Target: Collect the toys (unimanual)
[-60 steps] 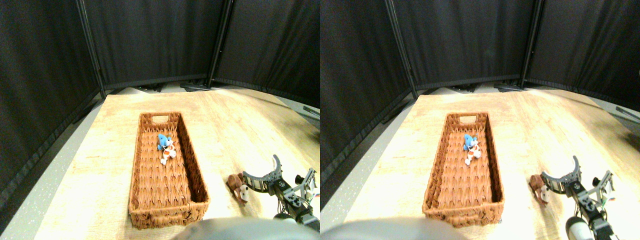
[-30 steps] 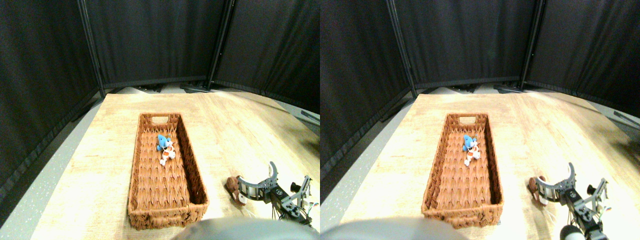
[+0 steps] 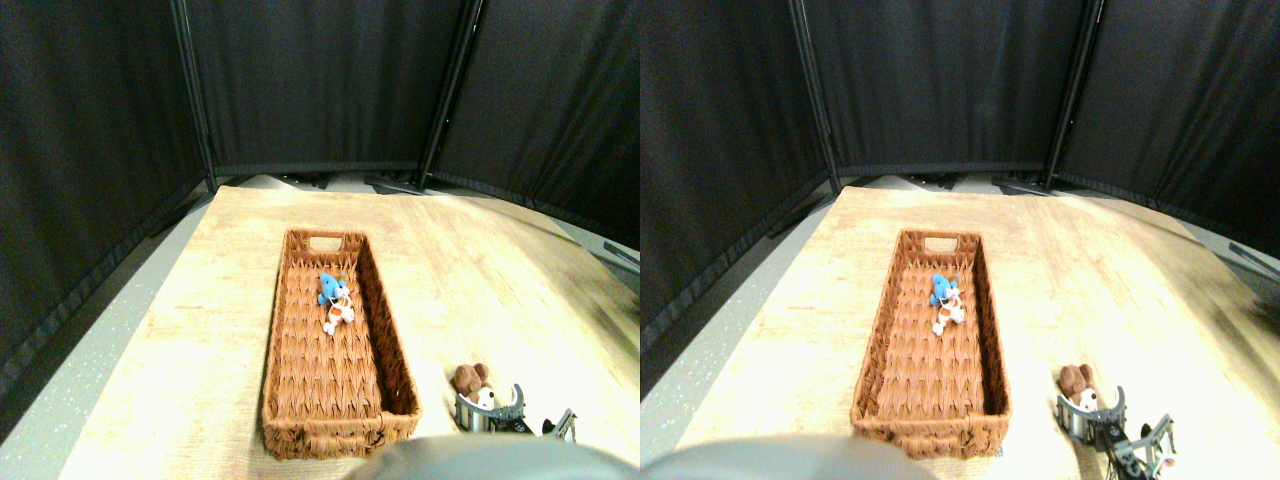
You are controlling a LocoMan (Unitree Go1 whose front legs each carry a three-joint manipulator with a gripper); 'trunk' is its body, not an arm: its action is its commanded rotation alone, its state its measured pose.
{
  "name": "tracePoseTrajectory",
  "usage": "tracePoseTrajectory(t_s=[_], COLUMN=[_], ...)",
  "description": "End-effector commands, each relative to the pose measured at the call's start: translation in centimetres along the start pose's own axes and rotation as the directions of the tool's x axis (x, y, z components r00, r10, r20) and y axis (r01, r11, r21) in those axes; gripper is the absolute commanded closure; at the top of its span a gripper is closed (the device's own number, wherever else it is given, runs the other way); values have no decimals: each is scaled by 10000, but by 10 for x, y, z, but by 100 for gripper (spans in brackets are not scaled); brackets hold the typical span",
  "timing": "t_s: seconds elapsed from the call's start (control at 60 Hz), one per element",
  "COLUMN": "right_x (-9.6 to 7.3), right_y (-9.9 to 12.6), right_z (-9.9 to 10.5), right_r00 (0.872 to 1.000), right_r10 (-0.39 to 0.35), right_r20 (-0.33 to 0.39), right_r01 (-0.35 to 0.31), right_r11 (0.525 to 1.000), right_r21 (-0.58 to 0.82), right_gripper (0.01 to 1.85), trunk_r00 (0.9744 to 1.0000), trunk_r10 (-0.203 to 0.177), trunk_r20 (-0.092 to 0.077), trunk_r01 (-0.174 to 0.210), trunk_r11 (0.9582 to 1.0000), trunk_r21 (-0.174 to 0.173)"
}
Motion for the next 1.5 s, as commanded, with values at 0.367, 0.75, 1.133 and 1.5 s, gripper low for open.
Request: tracePoseTrajectory(t_s=[0.367, 0.75, 1.133, 1.5], right_x=[29, 33, 21, 13], right_y=[-11, 10, 56, 123], right_z=[8, 4, -8, -35], right_r00=[9969, 9861, 9797, 9580], right_r10=[-215, 186, 1754, 2731], right_r20=[759, 1650, 973, -871], right_r01=[204, 100, -1353, -2846], right_r11=[9997, 9852, 9359, 8709], right_r21=[156, -1710, -3253, -4007], right_gripper=[94, 171, 171, 174], trunk_r00=[9997, 9998, 9999, 9980], trunk_r10=[127, 133, 132, 562], trunk_r20=[-205, -163, -59, 279], trunk_r01=[-130, -136, -133, -544], trunk_r11=[9998, 9998, 9997, 9965], trunk_r21=[-152, -157, -191, -630])
